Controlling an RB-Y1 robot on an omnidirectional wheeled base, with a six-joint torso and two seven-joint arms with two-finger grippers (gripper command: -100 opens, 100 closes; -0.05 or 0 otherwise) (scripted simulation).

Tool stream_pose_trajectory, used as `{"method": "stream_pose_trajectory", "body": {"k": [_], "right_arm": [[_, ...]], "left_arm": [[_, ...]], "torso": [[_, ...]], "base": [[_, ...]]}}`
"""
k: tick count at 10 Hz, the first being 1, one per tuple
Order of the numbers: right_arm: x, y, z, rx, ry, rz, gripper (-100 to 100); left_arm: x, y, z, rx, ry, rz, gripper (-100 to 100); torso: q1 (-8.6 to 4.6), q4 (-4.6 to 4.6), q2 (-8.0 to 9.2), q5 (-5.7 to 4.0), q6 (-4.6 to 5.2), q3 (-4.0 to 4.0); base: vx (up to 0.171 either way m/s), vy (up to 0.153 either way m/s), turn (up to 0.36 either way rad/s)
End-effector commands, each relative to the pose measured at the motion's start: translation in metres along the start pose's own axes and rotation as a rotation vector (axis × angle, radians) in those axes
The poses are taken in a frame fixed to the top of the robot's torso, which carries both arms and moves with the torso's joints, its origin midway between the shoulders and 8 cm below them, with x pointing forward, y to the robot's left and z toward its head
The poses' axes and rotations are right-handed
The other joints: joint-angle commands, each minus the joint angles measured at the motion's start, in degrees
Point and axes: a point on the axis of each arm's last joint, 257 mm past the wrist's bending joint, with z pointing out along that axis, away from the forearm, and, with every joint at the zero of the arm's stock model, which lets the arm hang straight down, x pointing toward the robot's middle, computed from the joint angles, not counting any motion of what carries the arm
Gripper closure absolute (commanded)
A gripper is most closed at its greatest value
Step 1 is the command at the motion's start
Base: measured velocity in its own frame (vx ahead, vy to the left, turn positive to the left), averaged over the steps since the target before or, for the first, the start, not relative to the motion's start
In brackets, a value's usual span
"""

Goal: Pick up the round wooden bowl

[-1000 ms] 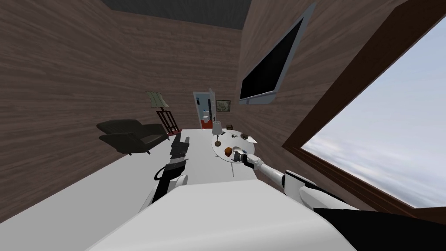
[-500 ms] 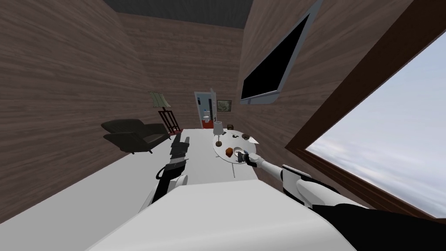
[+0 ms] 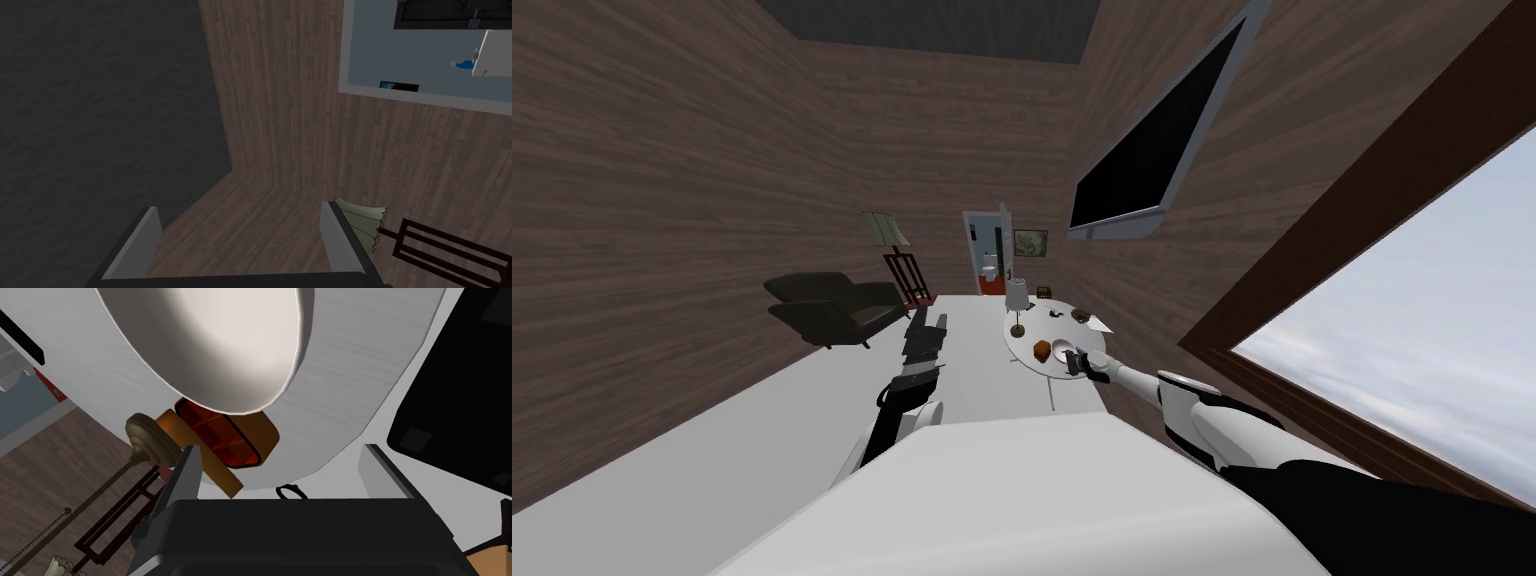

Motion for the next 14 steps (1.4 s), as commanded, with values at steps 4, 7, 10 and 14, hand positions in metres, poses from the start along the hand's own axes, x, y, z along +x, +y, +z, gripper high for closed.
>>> {"method": "stream_pose_trajectory", "body": {"k": [4, 7, 10, 14], "right_arm": [[0.039, 0.007, -0.006, -0.041, 0.085, -0.080, -100], [0.058, 0.011, -0.012, -0.067, 0.128, -0.124, -100], [0.106, 0.031, -0.029, -0.144, 0.227, -0.217, -100], [0.125, 0.050, -0.037, -0.194, 0.261, -0.248, -100]], "left_arm": [[0.000, 0.000, 0.000, 0.000, 0.000, 0.000, 0], [0.000, 0.000, 0.000, 0.000, 0.000, 0.000, 0], [0.000, 0.000, 0.000, 0.000, 0.000, 0.000, 0], [0.000, 0.000, 0.000, 0.000, 0.000, 0.000, 0]], "torso": [[0.00, 0.00, 0.03, -0.01, 0.00, 0.01], [-0.02, 0.00, 0.03, -0.01, 0.01, 0.01], [0.01, -0.02, -0.05, -0.01, 0.00, -0.03], [-0.02, -0.01, 0.00, -0.02, -0.01, -0.01]], "base": [[0.021, 0.012, 0.034], [0.019, 0.008, 0.041], [0.045, 0.014, 0.121], [0.032, 0.006, 0.054]]}}
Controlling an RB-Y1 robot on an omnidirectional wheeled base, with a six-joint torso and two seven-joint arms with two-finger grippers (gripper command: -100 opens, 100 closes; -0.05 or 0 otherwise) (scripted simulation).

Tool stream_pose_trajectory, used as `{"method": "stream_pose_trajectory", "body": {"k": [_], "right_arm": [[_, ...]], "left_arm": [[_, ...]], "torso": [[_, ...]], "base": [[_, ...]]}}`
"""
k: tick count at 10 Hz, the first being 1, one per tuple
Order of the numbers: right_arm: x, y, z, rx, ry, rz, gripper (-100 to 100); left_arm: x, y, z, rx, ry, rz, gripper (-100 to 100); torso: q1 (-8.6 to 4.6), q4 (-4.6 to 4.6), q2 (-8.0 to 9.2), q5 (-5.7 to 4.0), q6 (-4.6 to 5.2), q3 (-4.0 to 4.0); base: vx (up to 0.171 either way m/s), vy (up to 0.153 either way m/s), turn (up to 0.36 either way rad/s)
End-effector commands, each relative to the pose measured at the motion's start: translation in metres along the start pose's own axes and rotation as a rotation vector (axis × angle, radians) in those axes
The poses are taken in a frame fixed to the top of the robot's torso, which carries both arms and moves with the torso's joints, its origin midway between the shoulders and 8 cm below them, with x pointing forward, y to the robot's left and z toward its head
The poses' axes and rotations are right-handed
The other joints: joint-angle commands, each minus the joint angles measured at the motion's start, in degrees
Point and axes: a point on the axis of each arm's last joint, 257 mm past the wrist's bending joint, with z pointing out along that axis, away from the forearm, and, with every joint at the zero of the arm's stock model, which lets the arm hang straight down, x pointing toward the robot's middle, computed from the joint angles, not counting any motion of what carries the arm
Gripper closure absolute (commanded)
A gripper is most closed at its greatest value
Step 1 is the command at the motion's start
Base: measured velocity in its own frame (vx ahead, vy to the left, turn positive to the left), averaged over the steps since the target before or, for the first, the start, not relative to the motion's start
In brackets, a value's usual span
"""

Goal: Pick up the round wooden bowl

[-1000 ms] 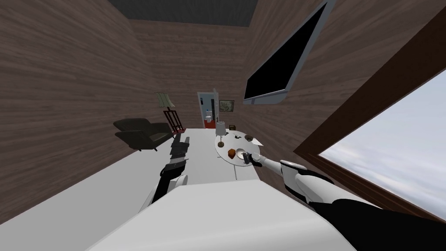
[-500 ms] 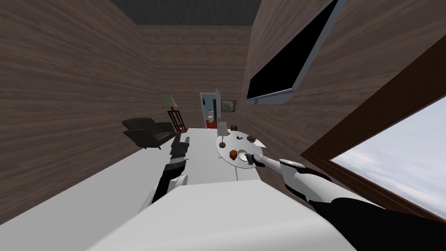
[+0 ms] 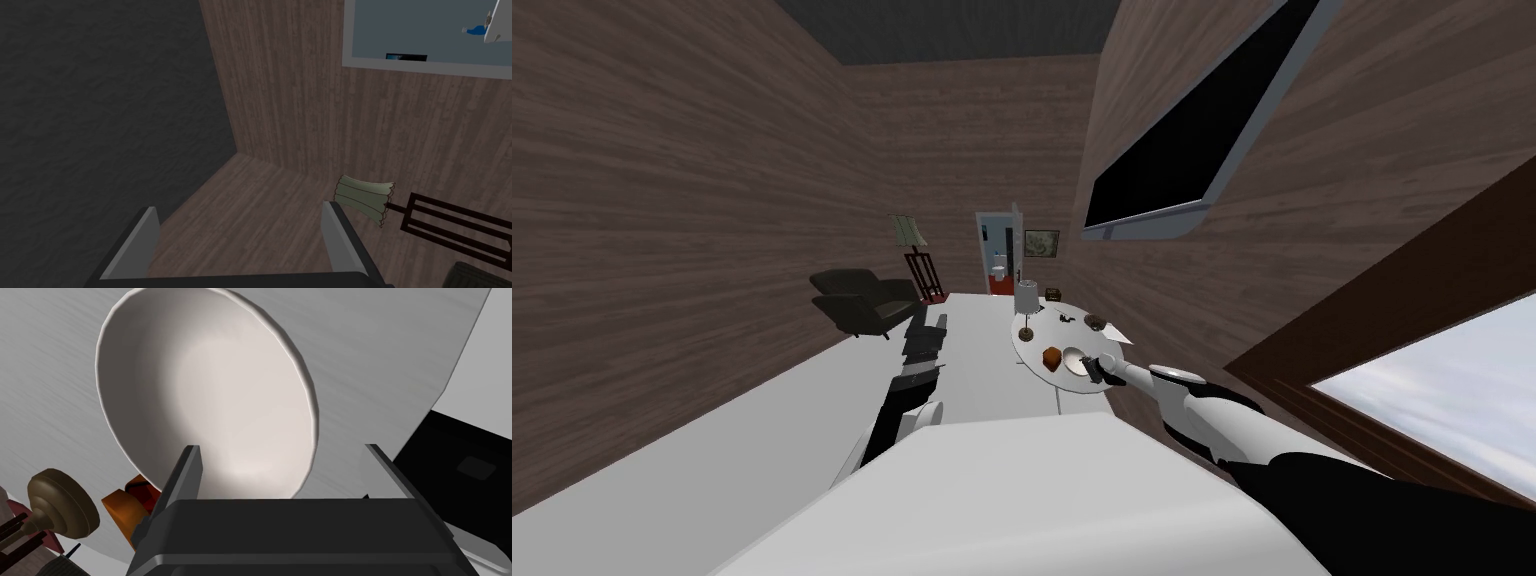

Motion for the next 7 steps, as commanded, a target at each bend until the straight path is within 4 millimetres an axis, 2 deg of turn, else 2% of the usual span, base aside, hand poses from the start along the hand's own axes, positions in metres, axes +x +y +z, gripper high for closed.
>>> {"method": "stream_pose_trajectory", "body": {"k": [1, 2, 3, 4, 5, 6, 7], "right_arm": [[0.002, 0.006, -0.002, -0.006, 0.007, -0.009, -100], [0.002, 0.006, -0.002, -0.005, 0.006, -0.002, -100], [0.000, 0.030, 0.002, -0.050, 0.005, -0.019, -100], [0.003, 0.016, 0.000, -0.027, 0.007, -0.009, -100], [0.003, 0.018, 0.000, -0.032, 0.006, -0.011, 0], [-0.005, 0.029, 0.007, -0.032, 0.008, -0.005, -100], [-0.009, 0.034, 0.010, -0.032, 0.009, -0.003, -100]], "left_arm": [[0.000, 0.000, 0.000, 0.000, 0.000, 0.000, 0], [0.000, 0.000, 0.000, 0.000, 0.000, 0.000, 0], [0.000, 0.000, 0.000, 0.000, 0.000, 0.000, 0], [0.000, 0.000, 0.000, 0.000, 0.000, 0.000, 0], [0.000, 0.000, 0.000, 0.000, 0.000, 0.000, 0], [0.000, 0.000, 0.000, 0.000, 0.000, 0.000, 0], [0.000, 0.000, 0.000, 0.000, 0.000, 0.000, 0]], "torso": [[0.00, 0.00, 0.00, 0.00, 0.00, 0.00], [-0.03, 0.01, 0.04, 0.00, 0.01, 0.02], [-0.05, 0.02, 0.11, -0.01, 0.01, 0.06], [-0.04, 0.02, 0.09, -0.02, -0.01, 0.05], [-0.04, 0.02, 0.11, -0.01, 0.01, 0.06], [-0.04, 0.03, 0.14, -0.01, 0.01, 0.08], [-0.12, 0.01, 0.04, -0.03, 0.00, 0.03]], "base": [[0.028, 0.003, -0.004], [0.007, -0.004, -0.012], [0.018, -0.002, 0.075], [0.011, -0.002, 0.019], [0.000, 0.000, 0.000], [0.040, -0.029, 0.046], [0.067, -0.042, 0.050]]}}
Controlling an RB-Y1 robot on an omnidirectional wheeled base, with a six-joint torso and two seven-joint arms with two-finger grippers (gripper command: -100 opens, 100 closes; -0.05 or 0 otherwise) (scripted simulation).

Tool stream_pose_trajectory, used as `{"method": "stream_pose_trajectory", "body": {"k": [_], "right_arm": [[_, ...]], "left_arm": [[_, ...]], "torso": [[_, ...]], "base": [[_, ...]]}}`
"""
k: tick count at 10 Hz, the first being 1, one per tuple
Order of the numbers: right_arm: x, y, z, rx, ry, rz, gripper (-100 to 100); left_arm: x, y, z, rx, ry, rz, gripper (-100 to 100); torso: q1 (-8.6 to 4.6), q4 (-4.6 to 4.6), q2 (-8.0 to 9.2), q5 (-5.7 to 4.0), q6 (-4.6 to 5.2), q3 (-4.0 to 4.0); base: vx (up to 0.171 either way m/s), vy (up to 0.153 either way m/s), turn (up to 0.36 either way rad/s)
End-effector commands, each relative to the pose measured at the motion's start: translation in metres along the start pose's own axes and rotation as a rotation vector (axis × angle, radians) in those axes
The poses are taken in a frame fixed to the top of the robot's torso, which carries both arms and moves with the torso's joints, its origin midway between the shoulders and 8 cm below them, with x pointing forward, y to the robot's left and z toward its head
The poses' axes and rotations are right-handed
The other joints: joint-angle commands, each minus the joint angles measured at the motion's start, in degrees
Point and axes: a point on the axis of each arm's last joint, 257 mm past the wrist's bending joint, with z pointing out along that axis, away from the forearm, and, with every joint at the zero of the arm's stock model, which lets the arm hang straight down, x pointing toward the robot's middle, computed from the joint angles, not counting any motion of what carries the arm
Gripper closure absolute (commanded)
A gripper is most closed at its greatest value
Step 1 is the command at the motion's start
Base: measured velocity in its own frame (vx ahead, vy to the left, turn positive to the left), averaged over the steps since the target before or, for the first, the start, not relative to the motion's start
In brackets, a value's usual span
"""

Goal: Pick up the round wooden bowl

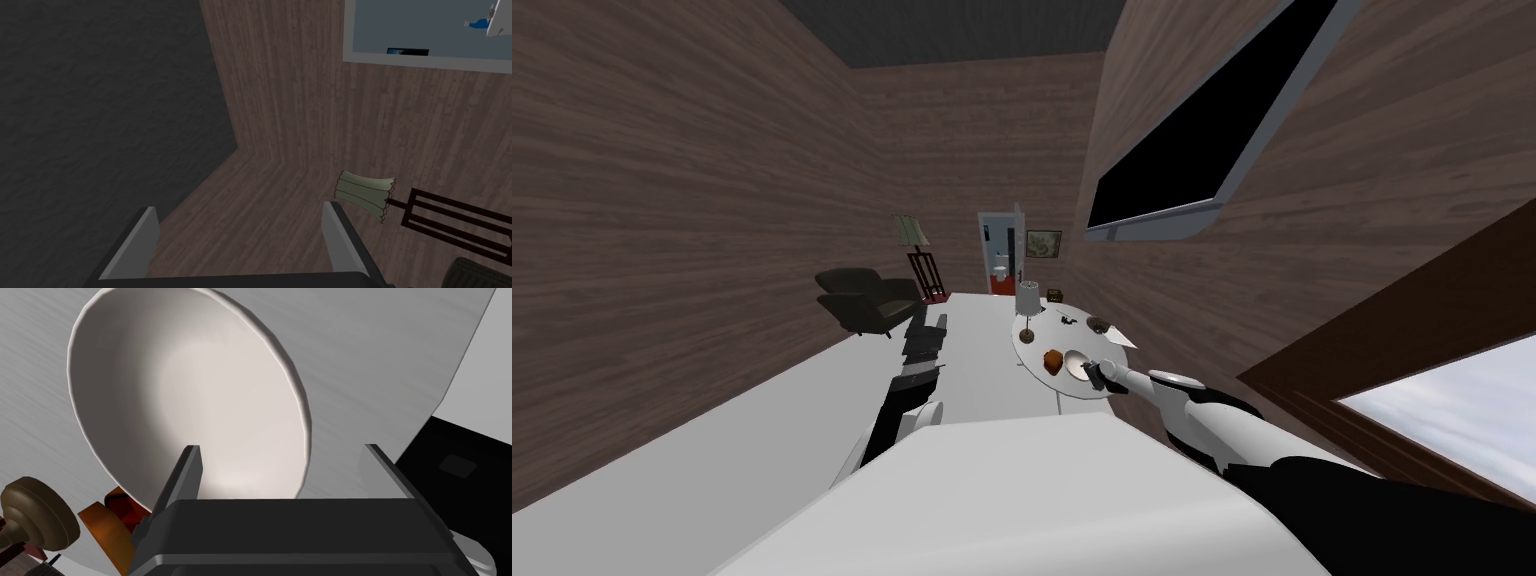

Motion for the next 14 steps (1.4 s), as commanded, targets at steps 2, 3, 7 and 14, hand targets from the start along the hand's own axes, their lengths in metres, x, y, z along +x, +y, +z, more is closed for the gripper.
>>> {"method": "stream_pose_trajectory", "body": {"k": [2, 3, 7, 14], "right_arm": [[-0.004, 0.006, 0.003, -0.001, 0.001, -0.003, -100], [-0.005, 0.006, 0.003, 0.001, 0.002, -0.001, 100], [-0.004, 0.007, 0.003, -0.001, 0.003, -0.003, 100], [0.004, -0.005, -0.004, 0.001, -0.001, -0.009, 0]], "left_arm": [[0.000, 0.000, 0.000, 0.000, 0.000, 0.000, 0], [0.000, 0.000, 0.000, 0.000, 0.000, 0.000, 0], [0.000, 0.000, 0.000, 0.000, 0.000, 0.000, 0], [0.000, 0.000, 0.000, 0.000, 0.000, 0.000, 0]], "torso": [[-0.02, -0.01, -0.04, 0.00, 0.00, -0.03], [0.05, 0.01, 0.05, 0.01, 0.00, 0.02], [0.17, 0.06, 0.16, 0.01, -0.04, 0.10], [0.22, 0.13, 0.27, 0.06, -0.03, 0.19]], "base": [[0.053, -0.030, 0.016], [0.006, -0.004, 0.000], [0.000, -0.001, -0.002], [-0.023, 0.015, -0.012]]}}
